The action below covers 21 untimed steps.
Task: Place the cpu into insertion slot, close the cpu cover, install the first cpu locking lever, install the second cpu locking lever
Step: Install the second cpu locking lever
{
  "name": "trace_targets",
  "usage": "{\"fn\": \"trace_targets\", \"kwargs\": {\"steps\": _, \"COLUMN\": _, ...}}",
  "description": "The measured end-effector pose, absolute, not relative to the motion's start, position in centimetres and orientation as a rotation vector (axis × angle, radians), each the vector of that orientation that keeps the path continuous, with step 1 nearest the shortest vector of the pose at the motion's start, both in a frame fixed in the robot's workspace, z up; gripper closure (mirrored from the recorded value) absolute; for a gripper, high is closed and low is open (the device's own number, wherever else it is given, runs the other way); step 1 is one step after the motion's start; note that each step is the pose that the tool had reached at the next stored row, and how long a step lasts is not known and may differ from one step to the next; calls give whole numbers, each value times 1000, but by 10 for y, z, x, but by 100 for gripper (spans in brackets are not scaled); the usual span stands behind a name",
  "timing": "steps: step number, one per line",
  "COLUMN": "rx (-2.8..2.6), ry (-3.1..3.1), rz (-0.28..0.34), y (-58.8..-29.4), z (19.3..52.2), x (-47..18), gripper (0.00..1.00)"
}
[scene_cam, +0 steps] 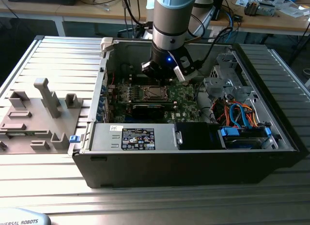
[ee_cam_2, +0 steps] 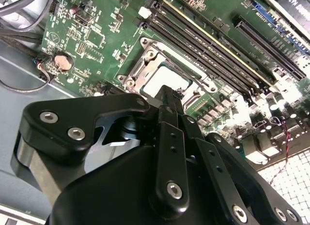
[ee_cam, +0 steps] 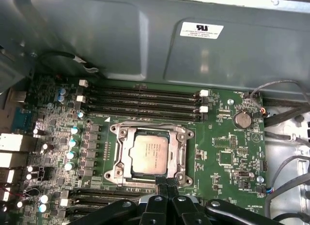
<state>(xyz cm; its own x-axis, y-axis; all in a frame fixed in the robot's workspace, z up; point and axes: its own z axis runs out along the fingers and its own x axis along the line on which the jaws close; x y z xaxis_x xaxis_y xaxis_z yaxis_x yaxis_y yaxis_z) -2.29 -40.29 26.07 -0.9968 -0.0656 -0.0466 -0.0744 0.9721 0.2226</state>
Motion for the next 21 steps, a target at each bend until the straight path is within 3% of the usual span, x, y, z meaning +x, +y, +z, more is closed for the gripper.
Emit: {"fn": "trace_targets", "kwargs": {"steps": 21, "rx": -109, "ry": 3081, "rz": 350, "y": -405, "z": 252, "x": -24, "gripper": 89}}
